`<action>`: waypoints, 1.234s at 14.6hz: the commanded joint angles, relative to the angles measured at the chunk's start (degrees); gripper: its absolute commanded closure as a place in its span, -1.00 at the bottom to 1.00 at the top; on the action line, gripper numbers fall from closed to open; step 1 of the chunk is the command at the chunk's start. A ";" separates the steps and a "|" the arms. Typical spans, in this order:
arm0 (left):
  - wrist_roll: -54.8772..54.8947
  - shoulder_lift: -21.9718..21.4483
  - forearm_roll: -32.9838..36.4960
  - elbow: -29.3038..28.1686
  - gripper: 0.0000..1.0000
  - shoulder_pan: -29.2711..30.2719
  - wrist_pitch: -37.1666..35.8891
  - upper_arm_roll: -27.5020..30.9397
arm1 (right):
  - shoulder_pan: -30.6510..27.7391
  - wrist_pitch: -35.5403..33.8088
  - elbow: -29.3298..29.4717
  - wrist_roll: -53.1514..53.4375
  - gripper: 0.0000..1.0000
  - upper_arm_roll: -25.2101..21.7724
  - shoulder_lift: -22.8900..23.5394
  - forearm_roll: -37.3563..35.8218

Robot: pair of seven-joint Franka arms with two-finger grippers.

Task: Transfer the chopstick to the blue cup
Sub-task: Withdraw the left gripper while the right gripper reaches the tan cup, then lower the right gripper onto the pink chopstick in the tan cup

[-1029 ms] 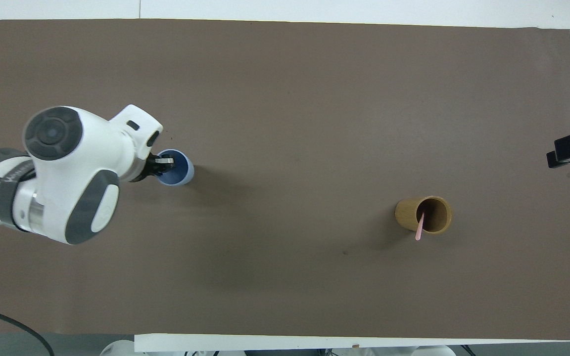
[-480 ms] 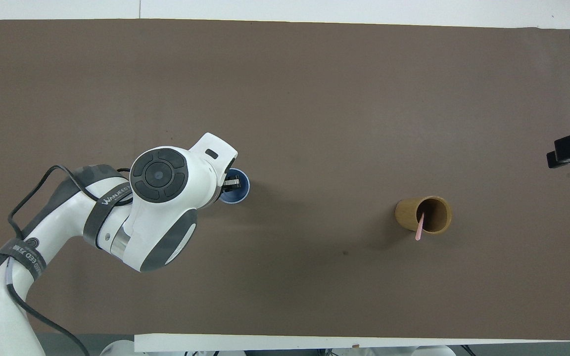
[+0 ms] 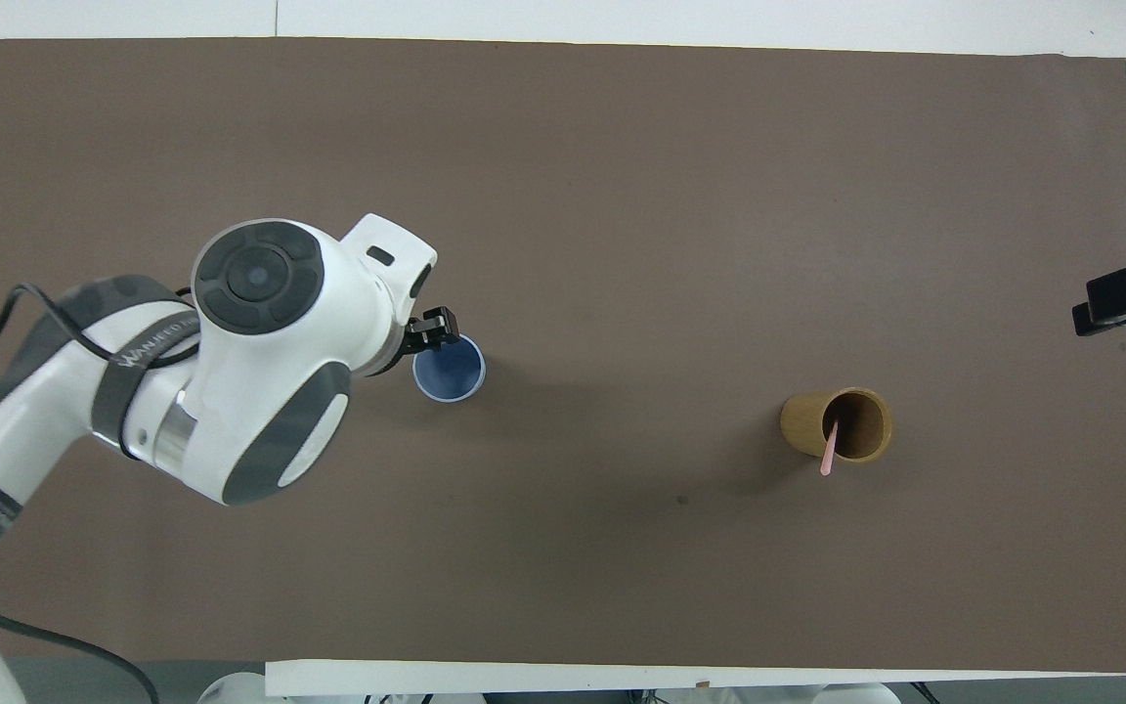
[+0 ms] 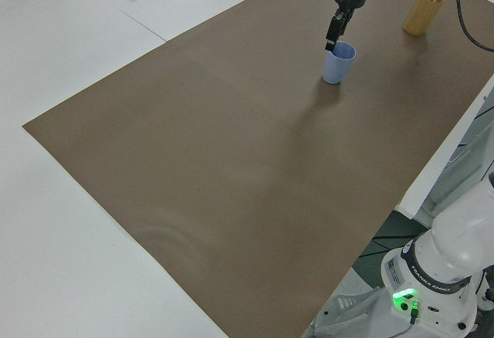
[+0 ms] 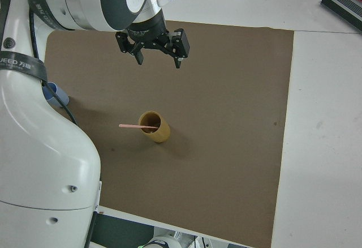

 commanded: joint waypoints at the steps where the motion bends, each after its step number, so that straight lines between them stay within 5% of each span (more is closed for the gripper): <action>1: 8.14 -1.09 0.54 5.00 -1.00 9.61 -8.97 0.16 | 1.21 4.09 -5.22 2.68 -0.99 0.25 -2.18 3.31; 7: 35.16 -1.00 2.13 19.22 -1.00 29.58 -22.86 0.08 | 7.17 14.29 -15.60 14.97 -0.99 0.33 -2.28 5.35; 10: 36.06 -0.83 1.95 23.81 -0.99 30.21 -27.70 0.08 | 11.58 17.20 -20.86 24.74 -0.99 0.42 -1.58 5.88; 18: 38.85 -1.35 -0.15 24.17 -1.00 29.60 -30.87 -0.54 | 11.41 20.46 -31.86 26.96 -0.99 0.33 -1.84 11.15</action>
